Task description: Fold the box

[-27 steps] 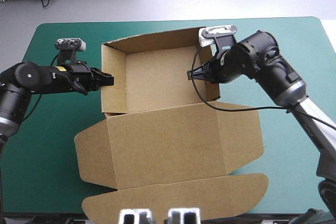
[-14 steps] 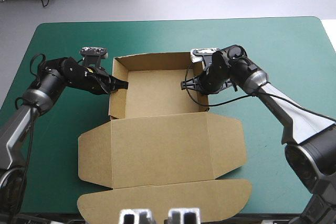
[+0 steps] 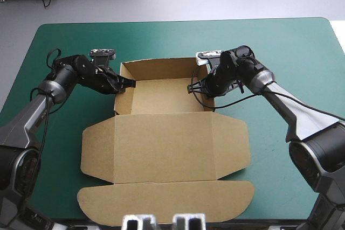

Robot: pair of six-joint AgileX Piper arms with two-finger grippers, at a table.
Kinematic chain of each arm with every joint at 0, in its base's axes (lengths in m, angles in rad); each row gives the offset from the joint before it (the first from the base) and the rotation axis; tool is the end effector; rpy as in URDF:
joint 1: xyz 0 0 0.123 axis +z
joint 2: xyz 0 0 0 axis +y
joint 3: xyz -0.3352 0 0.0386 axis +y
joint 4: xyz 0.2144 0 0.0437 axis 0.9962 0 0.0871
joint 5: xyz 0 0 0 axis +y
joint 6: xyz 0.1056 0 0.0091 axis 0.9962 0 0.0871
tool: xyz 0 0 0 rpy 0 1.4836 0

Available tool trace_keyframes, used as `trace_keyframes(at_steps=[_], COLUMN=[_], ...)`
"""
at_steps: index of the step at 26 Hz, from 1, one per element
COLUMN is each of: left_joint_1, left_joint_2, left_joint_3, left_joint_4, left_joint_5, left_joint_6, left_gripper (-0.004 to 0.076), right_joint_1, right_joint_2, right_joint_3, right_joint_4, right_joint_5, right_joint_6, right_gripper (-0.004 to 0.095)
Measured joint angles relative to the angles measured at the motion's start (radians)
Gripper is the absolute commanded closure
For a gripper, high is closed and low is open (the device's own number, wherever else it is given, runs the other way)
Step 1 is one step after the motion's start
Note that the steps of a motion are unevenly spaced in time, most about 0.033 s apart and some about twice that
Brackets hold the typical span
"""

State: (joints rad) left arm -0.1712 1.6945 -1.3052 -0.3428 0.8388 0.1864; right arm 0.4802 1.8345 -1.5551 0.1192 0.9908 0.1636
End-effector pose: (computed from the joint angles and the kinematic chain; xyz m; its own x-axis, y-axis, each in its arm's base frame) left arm 0.3305 -0.0841 0.3179 -0.8951 0.1079 -0.4325 0.2318 0.9414 -0.2450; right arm 0.3347 0.1862 0.3219 -0.9106 -0.2194 -0.3503 -0.2942 0.9394 0.1761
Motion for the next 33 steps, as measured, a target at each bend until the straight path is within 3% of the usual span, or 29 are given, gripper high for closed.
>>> trace_keyframes(at_steps=[4,8,10,24,30,33], left_joint_1=[-0.001,-0.012,-0.015,-0.02,-0.021,-0.021], left_joint_2=[0.01,0.04,0.05,0.051,0.051,0.051], left_joint_3=[-0.024,-0.025,-0.021,-0.035,-0.249,-0.346], left_joint_4=[-0.008,-0.025,-0.034,-0.058,0.004,0.11], left_joint_5=[0.028,0.102,0.132,0.151,0.286,0.356], left_joint_6=[0.02,0.036,0.038,0.04,0.04,0.012], left_gripper=[0.047,0.0284,0.0241,0.0241,0.0244,0.0318], right_joint_1=[0.001,0.001,0.001,0.001,0.001,0.001], right_joint_2=[0.0,0.0,0.0,0.0,0.0,0.0], right_joint_3=[-0.025,-0.079,-0.102,-0.151,-0.284,-0.333], right_joint_4=[-0.033,-0.059,-0.061,-0.119,-0.119,-0.119], right_joint_5=[-0.001,0.0,0.0,0.013,0.118,0.175], right_joint_6=[-0.063,-0.098,-0.107,-0.131,-0.139,-0.139], right_gripper=[0.0552,0.0524,0.0524,0.0526,0.0526,0.053])
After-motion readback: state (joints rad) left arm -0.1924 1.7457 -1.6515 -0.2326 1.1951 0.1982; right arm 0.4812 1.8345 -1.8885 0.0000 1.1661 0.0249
